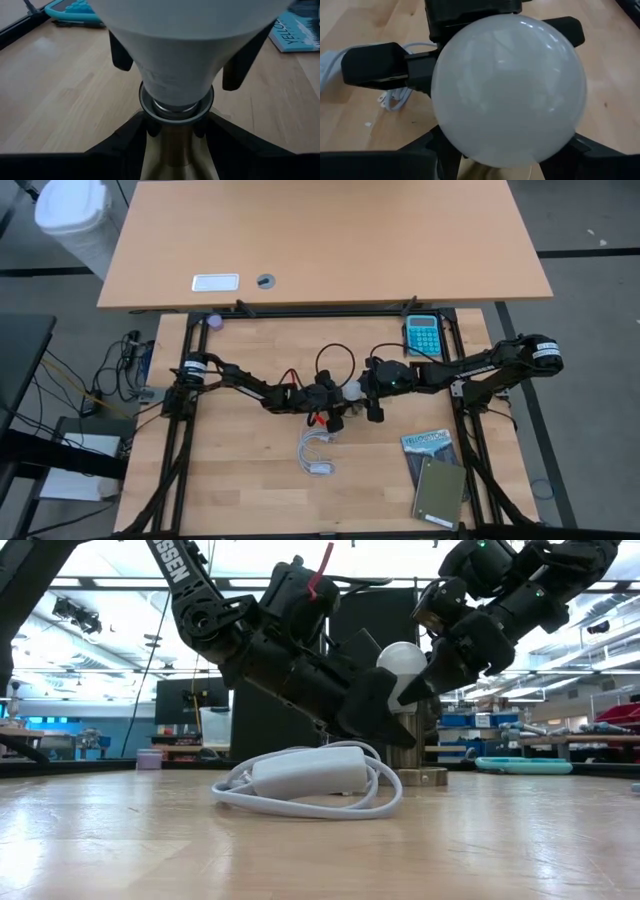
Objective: Screw lightbulb
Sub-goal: Insert the lightbulb into the desk lamp
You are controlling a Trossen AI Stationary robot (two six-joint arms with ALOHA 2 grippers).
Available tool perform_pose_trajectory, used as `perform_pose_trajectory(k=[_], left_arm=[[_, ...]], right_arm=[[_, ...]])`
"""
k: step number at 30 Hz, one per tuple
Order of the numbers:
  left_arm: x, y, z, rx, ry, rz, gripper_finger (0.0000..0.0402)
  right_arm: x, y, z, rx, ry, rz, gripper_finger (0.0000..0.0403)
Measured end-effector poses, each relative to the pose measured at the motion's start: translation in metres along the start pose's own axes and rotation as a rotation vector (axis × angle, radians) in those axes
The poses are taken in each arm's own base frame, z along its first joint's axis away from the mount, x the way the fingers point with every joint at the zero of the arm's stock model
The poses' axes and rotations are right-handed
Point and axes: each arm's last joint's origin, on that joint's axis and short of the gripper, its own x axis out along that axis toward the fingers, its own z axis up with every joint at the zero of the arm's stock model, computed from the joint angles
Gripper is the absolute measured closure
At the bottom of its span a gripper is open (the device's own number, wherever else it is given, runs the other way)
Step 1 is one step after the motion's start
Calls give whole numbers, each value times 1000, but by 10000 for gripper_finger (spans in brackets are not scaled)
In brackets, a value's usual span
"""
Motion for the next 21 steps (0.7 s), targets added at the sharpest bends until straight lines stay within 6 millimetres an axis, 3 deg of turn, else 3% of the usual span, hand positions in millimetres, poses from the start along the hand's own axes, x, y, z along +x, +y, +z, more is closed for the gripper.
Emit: perform_pose_trajectory(k=[13, 21], left_arm=[[0, 0, 0, -23, -9, 18, 213], [0, 0, 0, -22, -9, 18, 213]], right_arm=[[0, -1, -1, 18, 10, -21, 188], [0, 0, -3, -5, 40, -16, 140]])
